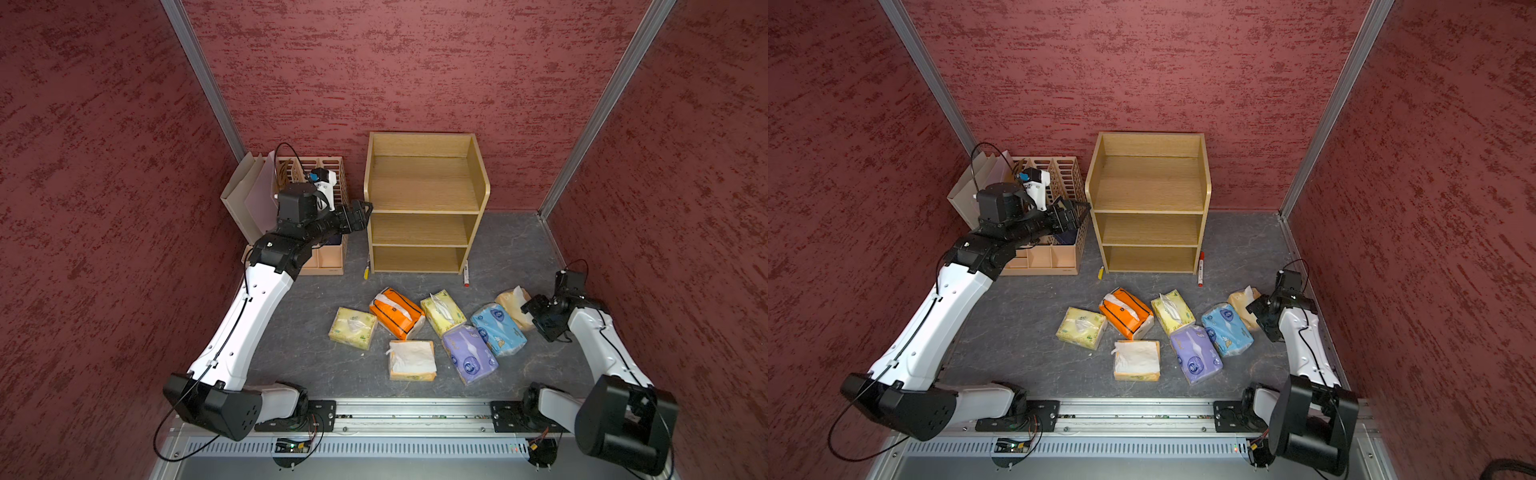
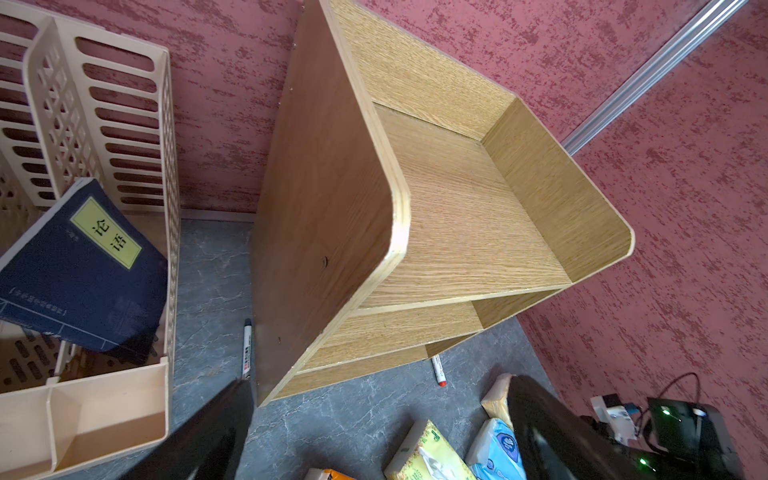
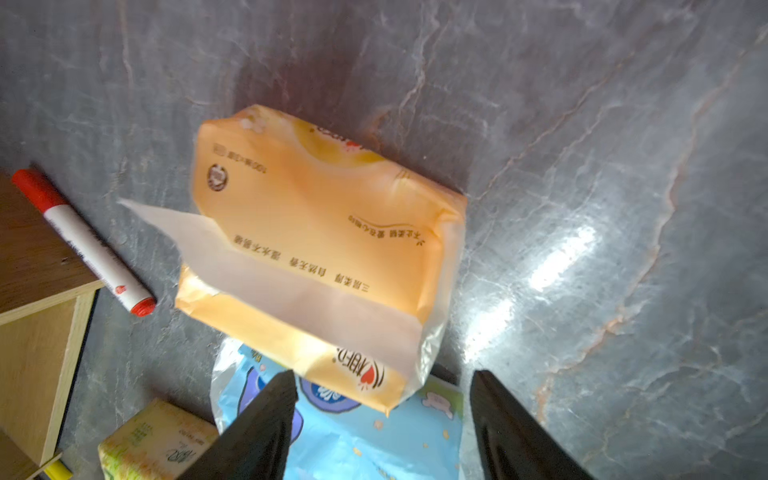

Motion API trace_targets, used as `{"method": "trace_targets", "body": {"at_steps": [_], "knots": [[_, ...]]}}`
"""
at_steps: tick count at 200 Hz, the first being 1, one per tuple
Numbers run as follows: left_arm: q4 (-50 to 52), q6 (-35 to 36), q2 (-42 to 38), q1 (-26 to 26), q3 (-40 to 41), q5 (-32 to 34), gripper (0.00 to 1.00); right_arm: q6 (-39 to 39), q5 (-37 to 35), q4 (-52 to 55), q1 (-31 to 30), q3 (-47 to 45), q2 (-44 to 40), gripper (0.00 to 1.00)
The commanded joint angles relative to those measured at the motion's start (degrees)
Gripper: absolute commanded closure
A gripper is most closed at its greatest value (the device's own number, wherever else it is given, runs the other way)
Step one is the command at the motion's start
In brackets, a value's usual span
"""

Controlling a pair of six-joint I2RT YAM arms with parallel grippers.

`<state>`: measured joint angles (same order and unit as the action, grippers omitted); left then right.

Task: Remove the tissue boxes from the shelf
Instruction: Place the box of tissues at the center of the board, then reset both arms

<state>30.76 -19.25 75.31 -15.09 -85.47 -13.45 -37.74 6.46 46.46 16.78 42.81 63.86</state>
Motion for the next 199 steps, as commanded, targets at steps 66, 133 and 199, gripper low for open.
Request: {"method": "trace_targets", "body": {"at_steps": [66, 133, 199], "knots": [[-7.41, 4.67, -6.53, 4.17, 10.75, 8.56, 0.00, 4.13, 0.37, -12.61, 0.01, 1.27, -22.79, 0.02], [-15.14, 7.52, -15.70, 6.17, 28.29, 18.63, 0.00, 24.24, -6.44, -29.10, 0.01, -3.52, -21.95, 0.02], [-48.17, 24.28, -16.45, 8.05, 56.60, 29.07, 0.00, 28.40, -6.31, -43.66, -0.05, -15.90, -23.59, 0.02]]}}
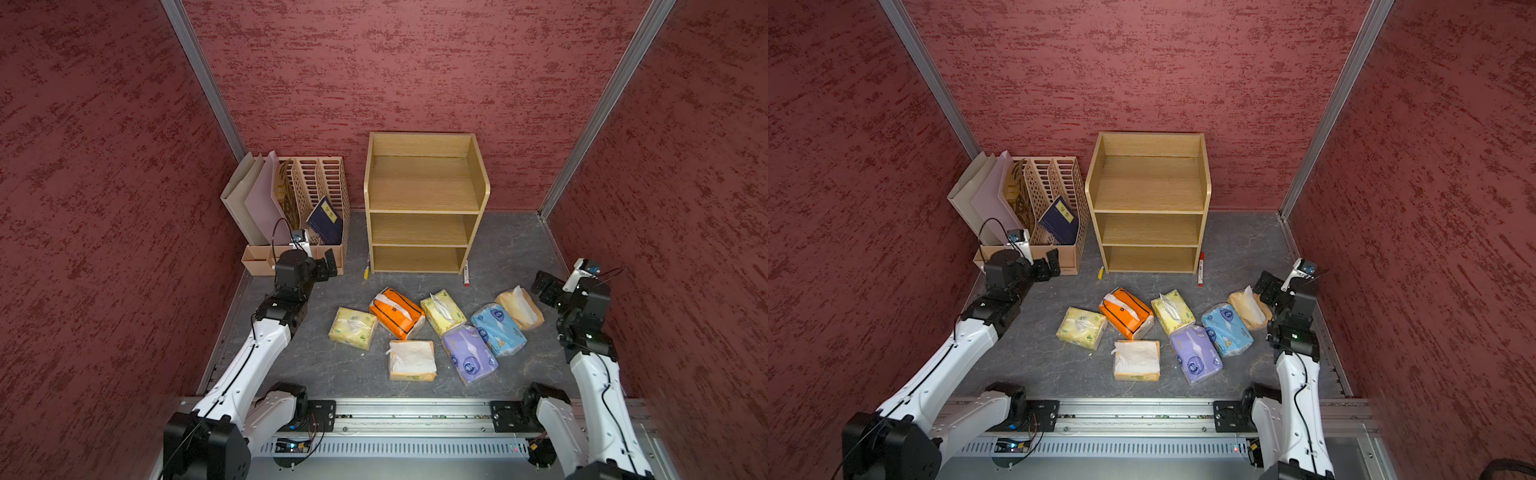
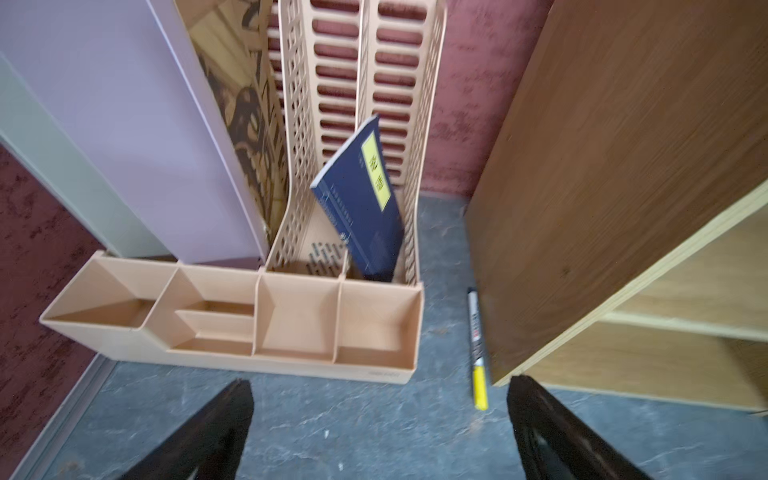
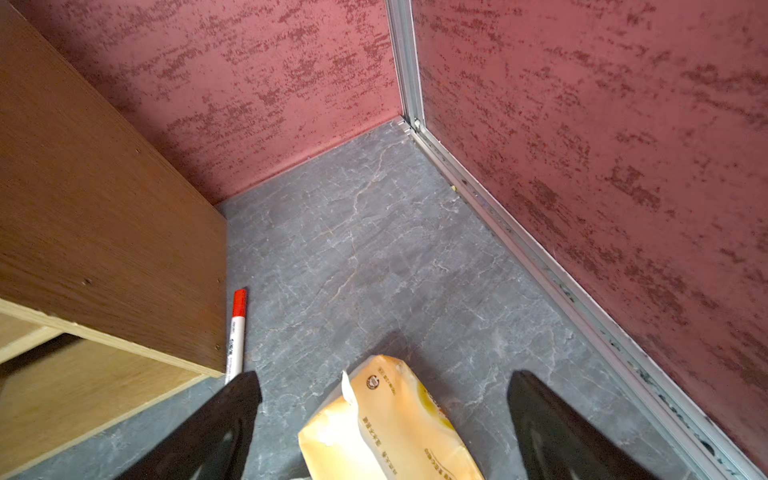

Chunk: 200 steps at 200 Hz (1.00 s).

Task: Remove the tissue boxes from the shelf
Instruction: Reset both arms

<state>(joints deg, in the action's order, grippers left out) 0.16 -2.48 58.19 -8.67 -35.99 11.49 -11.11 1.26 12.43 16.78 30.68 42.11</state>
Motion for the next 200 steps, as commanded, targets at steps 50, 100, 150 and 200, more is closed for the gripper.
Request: {"method": "trace_targets", "body": {"at_steps": [50, 100, 150, 200], "knots": [[-39.82, 5.18, 9.72, 2.58, 19.78, 0.88, 0.00, 3.97, 0.38, -16.45, -0.03, -10.61, -3.13, 0.02], [-49.02, 7.05, 16.17, 2.79, 20.16, -0.18, 0.00, 3.48, 2.07, -29.14, -0.29, -16.28, 0.24, 0.02], [-58.57, 8.23, 26.39, 3.21, 18.63, -0.49, 0.00, 4.70, -0.32, -38.36, -3.06, -18.64, 5.40, 0.02], [-69.72, 5.78, 31.57, 5.43, 22.08, -1.67, 0.00, 4.18, -0.16, -42.05, -4.31, -16.92, 12.27, 0.02]]}}
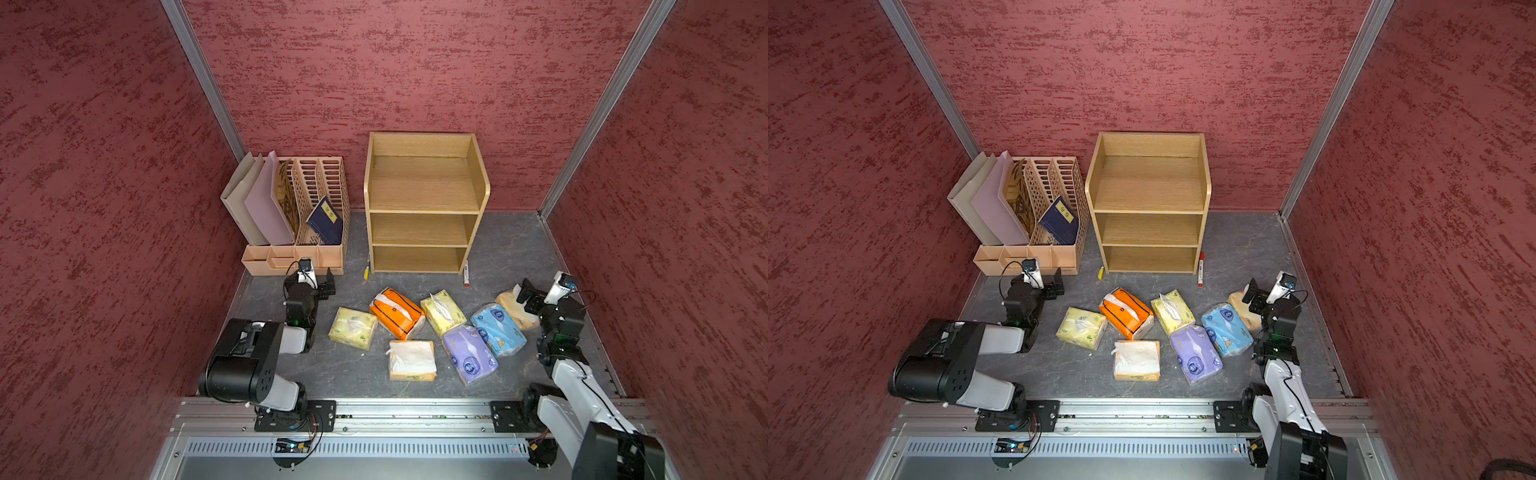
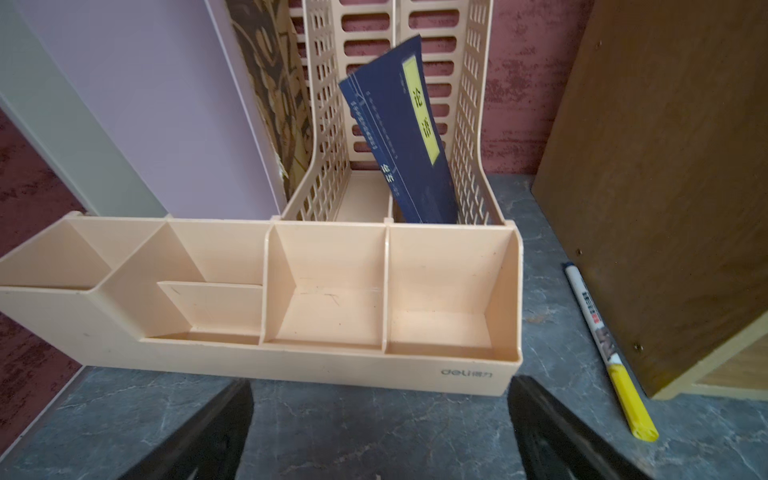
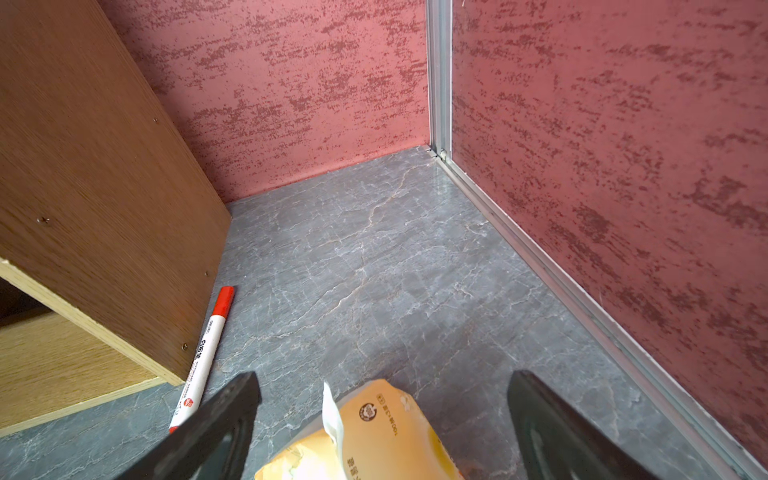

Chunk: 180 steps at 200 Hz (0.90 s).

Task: Remove the tissue boxes from the shelf
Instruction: Reset both arms

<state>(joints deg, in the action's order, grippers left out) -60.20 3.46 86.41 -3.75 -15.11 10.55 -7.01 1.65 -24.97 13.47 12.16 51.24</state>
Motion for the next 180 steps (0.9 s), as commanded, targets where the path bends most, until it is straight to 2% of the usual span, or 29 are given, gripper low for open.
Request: {"method": "trace_targets", "body": {"at_steps": [1, 11, 49, 82, 128, 146, 160, 180], "knots": [[-8.89, -0.19, 3.21, 0.46, 1.09, -0.76, 0.00, -0.02, -0.53, -4.69, -1.00, 1.66, 3.37, 0.02], [-2.15, -1.17, 1.54, 0.90, -0.92, -1.67, 0.00, -0.36, -0.42, -5.66, -1.23, 2.65, 5.39, 0.01], [4.81, -2.67, 1.72, 2.50, -4.74, -2.61, 0.00, -1.69, 0.15, -9.93, -1.59, 4.50, 12.94, 0.02], [4.67, -2.55, 1.87, 2.79, -4.84, -3.34, 0.00, -2.70, 0.12, -14.45, -3.26, 4.37, 17.84, 0.02], [4.64, -2.55, 1.96, 2.80, -4.84, -3.31, 0.00, -1.77, -4.58, -22.62, -7.63, 7.75, 28.25, 0.01], [4.60, -2.52, 1.98, 2.78, -4.84, -3.40, 0.00, -0.39, -7.09, -18.30, -9.57, 10.81, 29.71, 0.02], [4.66, -2.57, 1.99, 2.79, -4.84, -3.36, 0.00, 0.77, -6.14, -21.95, -10.04, 8.95, 29.63, 0.02], [4.66, -2.58, 2.00, 2.83, -4.84, -3.39, 0.00, 1.51, -4.03, -32.62, -10.05, 3.64, 30.47, 0.02]]}}
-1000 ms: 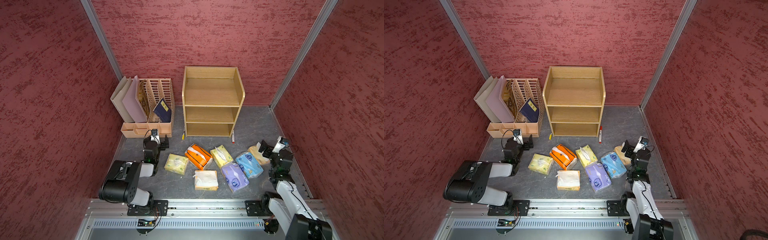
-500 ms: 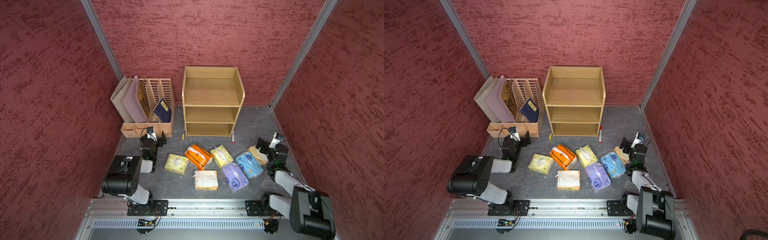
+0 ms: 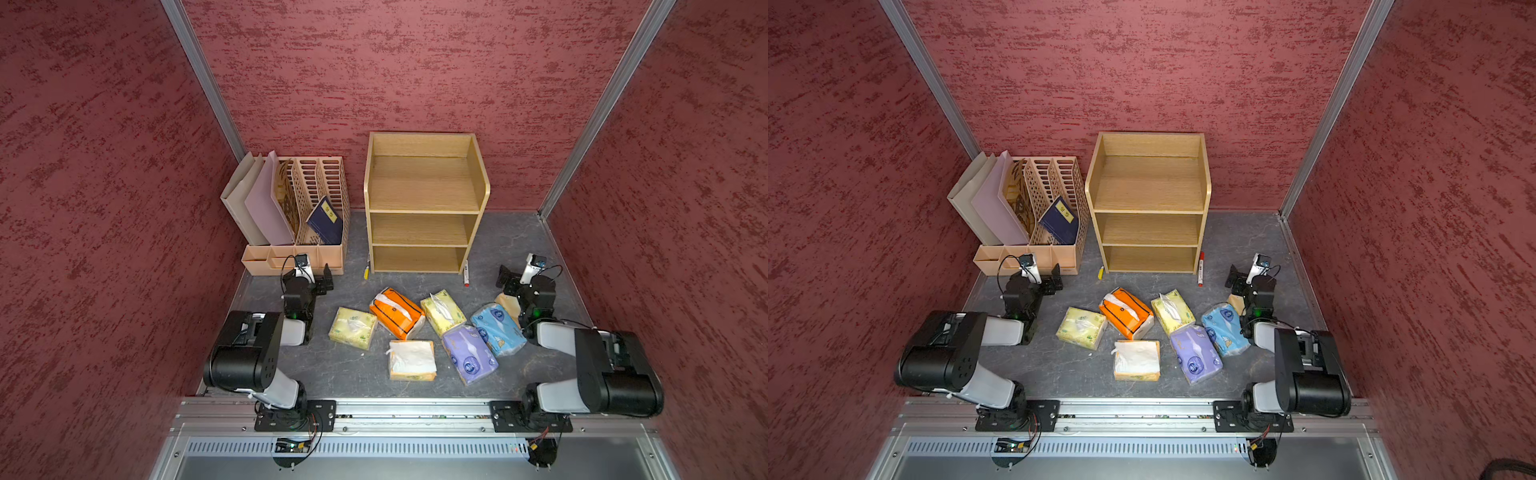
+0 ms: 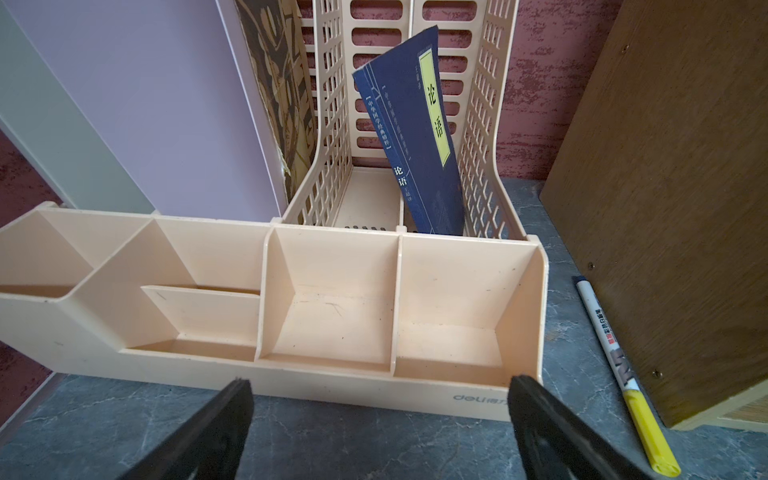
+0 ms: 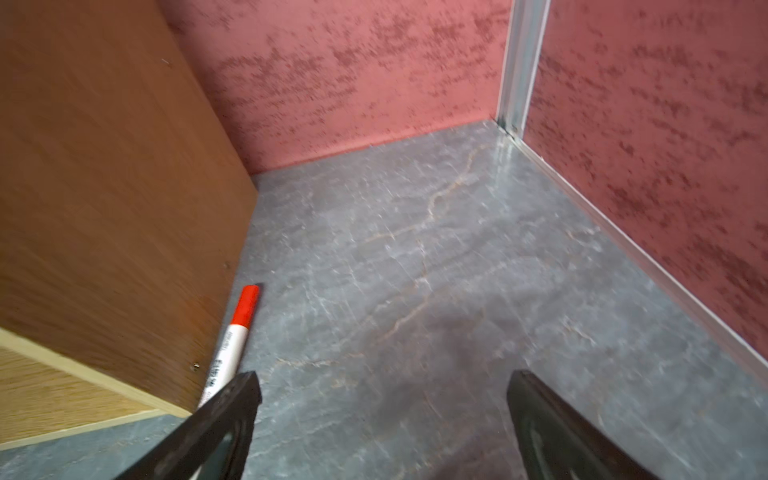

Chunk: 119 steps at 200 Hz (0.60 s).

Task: Remove the tissue boxes from the shelf
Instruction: Reset both arms

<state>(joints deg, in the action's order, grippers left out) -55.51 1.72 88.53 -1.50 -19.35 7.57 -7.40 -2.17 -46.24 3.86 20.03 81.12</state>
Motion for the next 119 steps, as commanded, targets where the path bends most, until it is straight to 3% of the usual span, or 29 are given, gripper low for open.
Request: {"method": "trace_targets", "body": {"at_steps": [1, 35, 47, 72, 119], "knots": [[-0.04, -0.83, -0.12, 0.55, -0.60, -0.44, 0.00, 1.92, -0.16, -11.91, -0.43, -4.44, 0.74, 0.02], [-0.04, -0.78, -0.18, 0.54, -0.66, -0.41, 0.00, 3.36, 2.35, -21.51, -0.95, -5.22, 8.85, 0.02], [0.03, -0.78, -0.19, 0.60, -0.69, -0.45, 0.00, 3.71, 3.35, -13.79, -1.04, -2.83, 6.60, 0.02], [0.06, -0.84, -0.13, 0.62, -0.68, -0.50, 0.00, 5.30, 7.01, -10.05, -1.11, -0.14, 7.35, 0.02], [-0.02, -0.83, -0.20, 0.63, -0.62, -0.35, 0.00, 5.28, 7.05, -11.32, -1.14, -0.62, 7.56, 0.02]]}}
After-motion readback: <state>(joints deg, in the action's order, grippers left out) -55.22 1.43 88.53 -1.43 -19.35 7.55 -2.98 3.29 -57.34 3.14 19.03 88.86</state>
